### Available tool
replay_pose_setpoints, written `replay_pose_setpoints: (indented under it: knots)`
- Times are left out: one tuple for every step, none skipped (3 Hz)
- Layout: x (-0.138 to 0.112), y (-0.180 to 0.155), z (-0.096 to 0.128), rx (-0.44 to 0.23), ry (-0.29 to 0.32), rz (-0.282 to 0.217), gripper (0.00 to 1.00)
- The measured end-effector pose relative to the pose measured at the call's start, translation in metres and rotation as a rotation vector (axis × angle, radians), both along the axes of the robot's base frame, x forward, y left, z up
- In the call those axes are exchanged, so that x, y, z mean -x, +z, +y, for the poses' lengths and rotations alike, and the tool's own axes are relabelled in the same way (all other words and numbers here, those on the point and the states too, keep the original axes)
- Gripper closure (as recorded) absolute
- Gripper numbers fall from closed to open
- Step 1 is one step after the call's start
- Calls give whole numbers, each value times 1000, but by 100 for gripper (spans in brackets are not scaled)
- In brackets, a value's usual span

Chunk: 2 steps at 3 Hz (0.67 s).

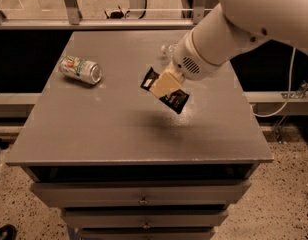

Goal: Pick rxbar chocolate

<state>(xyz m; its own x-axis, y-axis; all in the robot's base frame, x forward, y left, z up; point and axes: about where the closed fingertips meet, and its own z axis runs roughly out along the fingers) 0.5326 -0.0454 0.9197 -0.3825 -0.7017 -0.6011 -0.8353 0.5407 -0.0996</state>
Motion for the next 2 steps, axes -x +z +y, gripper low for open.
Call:
replay_pose_setpoints:
  knots:
    - [-15,31,-13,-171,13,-110,100]
    - [-7,42,-29,-213,14,-144,100]
